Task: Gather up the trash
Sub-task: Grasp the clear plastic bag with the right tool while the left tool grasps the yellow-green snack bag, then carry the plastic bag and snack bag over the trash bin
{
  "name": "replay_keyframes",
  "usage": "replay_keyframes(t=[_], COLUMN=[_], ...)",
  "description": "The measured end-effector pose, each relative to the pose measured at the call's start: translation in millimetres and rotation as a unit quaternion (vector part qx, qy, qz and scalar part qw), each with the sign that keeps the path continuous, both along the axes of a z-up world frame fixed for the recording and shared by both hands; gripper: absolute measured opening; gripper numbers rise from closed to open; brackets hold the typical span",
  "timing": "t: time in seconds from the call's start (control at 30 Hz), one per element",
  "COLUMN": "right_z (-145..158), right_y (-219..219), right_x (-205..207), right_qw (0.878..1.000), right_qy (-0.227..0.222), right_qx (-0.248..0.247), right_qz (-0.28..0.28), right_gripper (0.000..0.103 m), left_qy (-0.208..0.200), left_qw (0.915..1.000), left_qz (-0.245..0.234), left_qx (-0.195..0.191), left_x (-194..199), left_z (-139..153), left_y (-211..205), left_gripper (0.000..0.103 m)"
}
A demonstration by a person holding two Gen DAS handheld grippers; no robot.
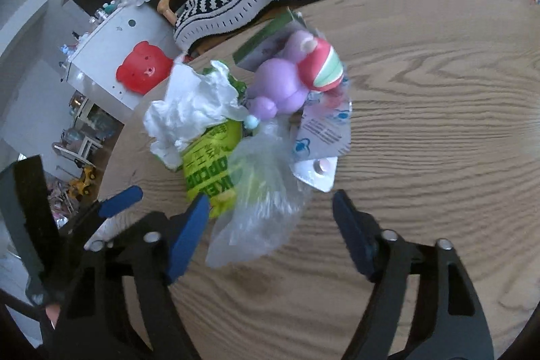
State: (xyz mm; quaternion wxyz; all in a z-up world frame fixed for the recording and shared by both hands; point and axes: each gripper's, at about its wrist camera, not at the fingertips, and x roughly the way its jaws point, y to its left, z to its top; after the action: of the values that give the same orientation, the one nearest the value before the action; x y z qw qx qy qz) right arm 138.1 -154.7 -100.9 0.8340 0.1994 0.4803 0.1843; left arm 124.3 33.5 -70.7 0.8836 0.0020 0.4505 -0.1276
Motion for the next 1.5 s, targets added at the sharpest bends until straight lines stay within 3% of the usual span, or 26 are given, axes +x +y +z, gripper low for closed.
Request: replay_keyframes(t=[0.07, 0.2, 0.27, 0.43, 0.53, 0.63, 0.8, 0.83, 0.87, 0.97, 1.3, 1.5], right_z=[-4.5, 11.2, 26.1, 53.0, 61.5, 63.6, 65.3, 65.7, 66.2, 68.8, 81.9, 88.6], right_y=[3.3, 1.7, -2.4, -23.4, -38.1, -53.4, -77.4, -80.9, -85.4, -92.5, -114.4, -120.8], right_x=[3.0, -9.7, -24.0, -56.8, -72.5, -87.1, -105.1, -109.0, -113.2, -121.5, -142.0, -152.0], right_qw=[1.000, 0.999, 0.998, 0.995, 0.994, 0.993, 0.993, 0.993, 0.993, 0.993, 0.990, 0.987], right_qy=[0.005, -0.021, -0.043, -0.078, -0.084, -0.082, -0.075, -0.074, -0.075, -0.078, -0.095, -0.106], right_qx=[0.001, -0.024, -0.037, -0.058, -0.069, -0.081, -0.086, -0.087, -0.088, -0.091, -0.096, -0.106], right_qz=[0.003, 0.008, 0.008, -0.002, -0.002, -0.007, -0.016, -0.017, -0.019, -0.021, -0.043, -0.052], right_gripper=[0.035, 0.011, 0.006, 0.006, 0.006, 0.006, 0.006, 0.006, 0.006, 0.006, 0.006, 0.006], left_qy=[0.000, -0.001, -0.002, 0.014, 0.015, 0.012, 0.032, 0.030, 0.028, 0.035, 0.027, -0.008], left_qw=[1.0000, 0.9999, 0.9997, 0.9985, 0.9990, 0.9997, 0.9991, 0.9989, 0.9989, 0.9981, 0.9992, 0.9998], left_qz=[0.000, -0.006, -0.015, -0.029, -0.032, -0.019, 0.009, 0.013, 0.019, 0.034, 0.008, -0.011], left_qx=[0.002, -0.010, -0.018, -0.044, -0.028, -0.006, -0.028, -0.032, -0.031, -0.038, -0.029, -0.014], left_x=[2.3, 6.9, 8.9, 12.8, 14.5, 19.7, 32.9, 32.2, 31.3, 23.3, -32.1, -41.9], left_z=[-2.9, -3.8, -3.5, -8.2, -12.2, -16.0, -20.6, -20.1, -19.0, -13.0, 18.8, 38.5], left_y=[-0.8, -4.3, -10.2, -30.5, -48.5, -63.2, -74.9, -76.0, -76.8, -74.5, -70.4, -80.6], left_gripper=[0.089, 0.089, 0.089, 0.089, 0.089, 0.089, 0.089, 0.083, 0.063, 0.049, 0.042, 0.041])
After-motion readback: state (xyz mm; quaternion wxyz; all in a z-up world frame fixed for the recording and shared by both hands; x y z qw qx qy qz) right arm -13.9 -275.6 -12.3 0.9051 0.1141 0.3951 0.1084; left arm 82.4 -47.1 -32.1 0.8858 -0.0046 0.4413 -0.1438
